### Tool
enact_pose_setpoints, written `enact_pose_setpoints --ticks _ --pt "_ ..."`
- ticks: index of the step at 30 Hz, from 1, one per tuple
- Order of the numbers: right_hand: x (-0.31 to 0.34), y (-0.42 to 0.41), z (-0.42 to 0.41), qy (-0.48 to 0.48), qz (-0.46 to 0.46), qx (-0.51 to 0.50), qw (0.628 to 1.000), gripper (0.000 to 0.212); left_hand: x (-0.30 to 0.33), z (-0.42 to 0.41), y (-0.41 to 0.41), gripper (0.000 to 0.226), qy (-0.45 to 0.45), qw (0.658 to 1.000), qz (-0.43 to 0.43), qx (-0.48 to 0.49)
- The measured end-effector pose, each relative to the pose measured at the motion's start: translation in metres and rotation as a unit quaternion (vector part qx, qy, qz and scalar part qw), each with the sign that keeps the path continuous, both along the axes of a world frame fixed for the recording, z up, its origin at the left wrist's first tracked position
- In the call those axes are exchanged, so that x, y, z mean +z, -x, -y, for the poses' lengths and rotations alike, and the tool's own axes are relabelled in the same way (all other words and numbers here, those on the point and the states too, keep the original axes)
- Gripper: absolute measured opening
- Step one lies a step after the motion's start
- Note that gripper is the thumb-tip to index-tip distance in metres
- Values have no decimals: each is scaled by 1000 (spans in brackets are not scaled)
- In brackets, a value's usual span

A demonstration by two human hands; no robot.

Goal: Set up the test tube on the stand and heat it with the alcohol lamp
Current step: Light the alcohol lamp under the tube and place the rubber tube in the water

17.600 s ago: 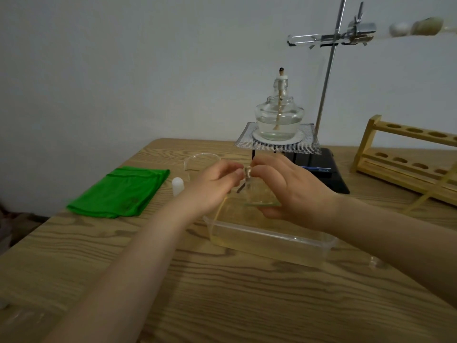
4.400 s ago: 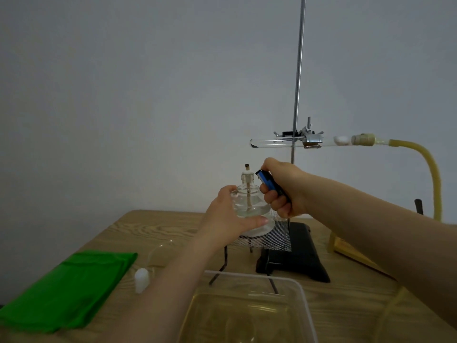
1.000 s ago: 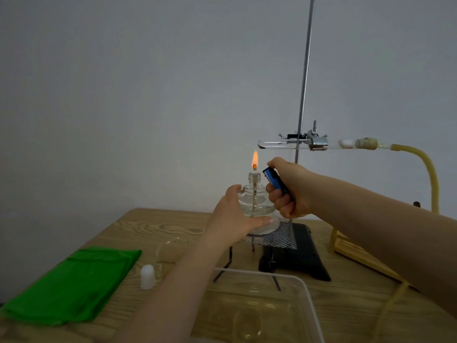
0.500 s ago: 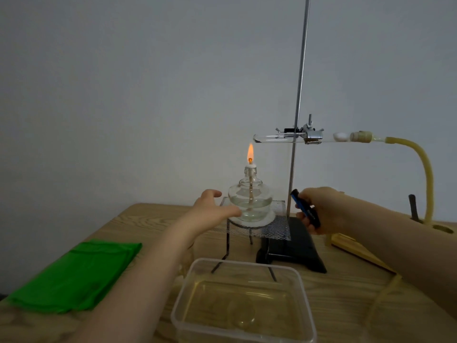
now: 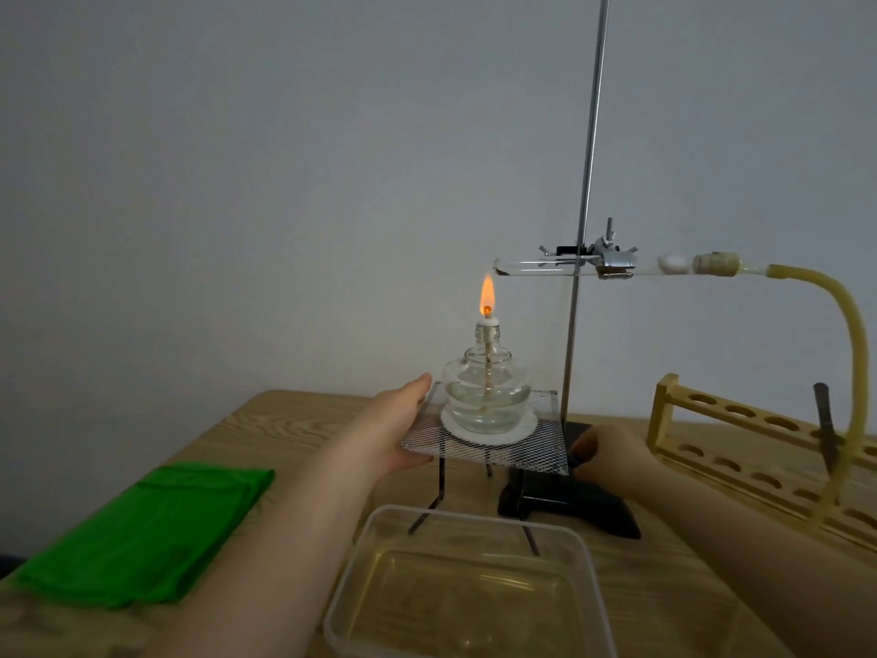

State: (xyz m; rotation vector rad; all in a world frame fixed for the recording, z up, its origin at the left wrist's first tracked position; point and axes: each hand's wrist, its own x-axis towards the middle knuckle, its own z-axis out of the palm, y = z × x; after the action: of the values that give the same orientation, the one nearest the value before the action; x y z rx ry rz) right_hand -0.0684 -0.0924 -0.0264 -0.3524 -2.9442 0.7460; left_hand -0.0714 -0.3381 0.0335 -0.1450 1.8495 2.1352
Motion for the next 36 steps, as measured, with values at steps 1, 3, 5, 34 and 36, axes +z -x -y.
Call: enact_pose_setpoints --ticks 1,3,5,34,36 --pt "-5 2 -1 -16 -4 3 1000 29 -1 -1 1 28 -3 1000 1 -2" --pt "-14 4 -2 -37 -15 2 999 30 -4 0 3 26 -17 1000 3 -3" --pt "-23 6 -3 -49 -21 2 999 30 -6 0 7 23 -22 1000 8 0" --pt "66 -35 55 669 -24 -42 741 45 -1 0 10 53 -51 997 26 -52" --pt "66 -36 56 674 -28 -35 737 31 -2 -1 10 52 -49 997 26 -48"
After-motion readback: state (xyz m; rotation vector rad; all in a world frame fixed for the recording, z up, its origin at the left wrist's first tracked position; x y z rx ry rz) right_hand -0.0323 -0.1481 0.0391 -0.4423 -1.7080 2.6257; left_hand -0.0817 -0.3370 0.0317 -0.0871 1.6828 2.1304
